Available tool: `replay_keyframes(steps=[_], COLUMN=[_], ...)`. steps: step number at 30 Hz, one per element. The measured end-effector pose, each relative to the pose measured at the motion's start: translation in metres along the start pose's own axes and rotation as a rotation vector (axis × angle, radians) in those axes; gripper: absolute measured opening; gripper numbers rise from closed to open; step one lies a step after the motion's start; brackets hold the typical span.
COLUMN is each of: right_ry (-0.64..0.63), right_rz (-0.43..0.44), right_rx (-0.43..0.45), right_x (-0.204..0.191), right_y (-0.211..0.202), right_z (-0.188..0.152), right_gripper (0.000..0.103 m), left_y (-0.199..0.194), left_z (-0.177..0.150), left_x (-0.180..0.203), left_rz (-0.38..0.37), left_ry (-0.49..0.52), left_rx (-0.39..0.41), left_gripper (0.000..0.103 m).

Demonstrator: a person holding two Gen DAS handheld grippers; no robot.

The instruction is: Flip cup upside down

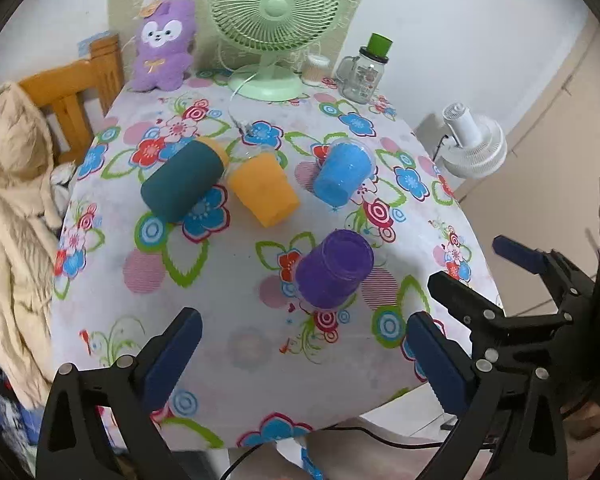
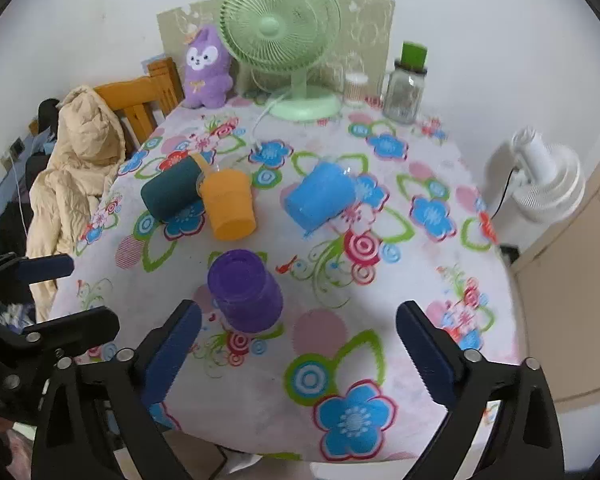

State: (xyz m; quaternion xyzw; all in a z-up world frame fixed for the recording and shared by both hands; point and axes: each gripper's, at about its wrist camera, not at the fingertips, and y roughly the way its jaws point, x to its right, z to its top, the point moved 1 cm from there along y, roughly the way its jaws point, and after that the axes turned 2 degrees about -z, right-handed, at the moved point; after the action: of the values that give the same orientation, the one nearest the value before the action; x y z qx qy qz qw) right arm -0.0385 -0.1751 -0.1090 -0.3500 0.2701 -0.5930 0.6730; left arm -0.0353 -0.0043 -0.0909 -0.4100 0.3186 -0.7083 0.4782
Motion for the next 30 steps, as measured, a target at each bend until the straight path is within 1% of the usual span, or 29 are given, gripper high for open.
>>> replay_keyframes(steps=[2,4,8,9,13,15,18,21,22,25,30], right_ry=[-0.042,-0.059,-0.040,-0.032,0.005,0.023,0.047,0.052,0.052,0.067,0.091], right_rz=[-0.015,-0.015,0.010,0.014,0.024,0.029,0.043,0.036,0.033,0.022,0.012], right_rx=[0.031,0.044,0.070,0.072,0.093,0.094,0.084,0.089,0.094,0.099,0.089], right_x=[-0.001,-0.001,0.009,0.011,0.022,0.027,0.032,0.035,0.036,0.041,0.048], right_y=[-0.004,-0.008,-0.015,-0.017,-0.028,-0.031,-0.034,-0.036,-0.037,-0.039,-0.036], right_z=[-0.002,-0.004,-0.010,-0.011,-0.015,-0.017,-0.020,-0.022,-0.023,-0.023,-0.023], right_gripper=[0.102,0.102,0.102,0.102,0.102,0.103,0.103,0.103,0.103,0.103,0.103], left_y=[-0.003,-0.005,-0.016,-0.019,-0.026,-0.026,-0.025,-0.021,-0.019,-0.015,-0.017], left_z=[-0.005,-0.009,-0.015,-0.016,-0.017,-0.017,-0.018,-0.019,-0.020,-0.019,-0.018], left_x=[0.003,0.005,0.011,0.012,0.012,0.015,0.021,0.026,0.027,0.031,0.039], left_rz=[0.016,0.048,0.134,0.142,0.144,0.155,0.173,0.138,0.137,0.161,0.184], left_ry=[-0.018,-0.024,-0.043,-0.056,-0.126,-0.137,-0.137,-0.137,-0.143,-0.124,-0.088], left_rx=[0.022,0.033,0.079,0.094,0.133,0.141,0.162,0.155,0.153,0.140,0.153], left_gripper=[0.103,0.103,0.103,0.103,0.103,0.103,0.103,0.103,0.103,0.103,0.103])
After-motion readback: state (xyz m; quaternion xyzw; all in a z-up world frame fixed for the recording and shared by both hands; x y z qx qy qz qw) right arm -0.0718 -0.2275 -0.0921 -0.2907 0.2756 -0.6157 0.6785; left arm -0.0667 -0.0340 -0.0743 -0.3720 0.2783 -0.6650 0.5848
